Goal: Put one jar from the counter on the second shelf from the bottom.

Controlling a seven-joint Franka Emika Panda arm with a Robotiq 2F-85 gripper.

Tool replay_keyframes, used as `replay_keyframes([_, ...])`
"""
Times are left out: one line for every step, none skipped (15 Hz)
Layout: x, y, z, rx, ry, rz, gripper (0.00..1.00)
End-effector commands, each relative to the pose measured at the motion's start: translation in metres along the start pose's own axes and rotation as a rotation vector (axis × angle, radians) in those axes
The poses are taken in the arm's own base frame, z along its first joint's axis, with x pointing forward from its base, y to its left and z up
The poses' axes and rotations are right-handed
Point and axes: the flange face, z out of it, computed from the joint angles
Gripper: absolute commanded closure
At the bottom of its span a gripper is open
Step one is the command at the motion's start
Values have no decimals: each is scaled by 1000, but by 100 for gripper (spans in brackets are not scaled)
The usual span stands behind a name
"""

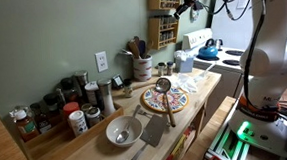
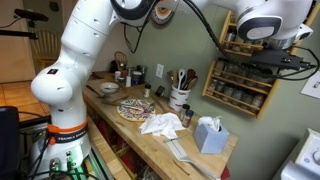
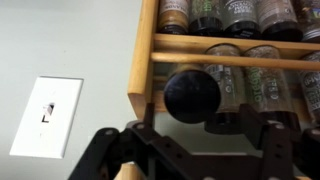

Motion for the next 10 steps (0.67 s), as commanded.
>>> replay_keyframes([2, 6, -3, 11, -25, 1, 0])
replay_keyframes([2, 6, -3, 10, -25, 0, 0])
replay_keyframes([2, 6, -3, 9, -31, 1, 0])
replay_keyframes([0, 6, -4, 9, -43, 6, 0])
replay_keyframes([-4, 7, -6, 4, -77, 15, 0])
replay_keyframes([-7, 9, -8, 5, -105, 20, 0])
replay_keyframes([-14, 11, -12, 7, -147, 32, 0])
replay_keyframes([-19, 13, -13, 8, -178, 40, 0])
replay_keyframes([-25, 15, -16, 23, -207, 50, 2])
replay_keyframes([-28, 16, -16, 32, -220, 55, 4])
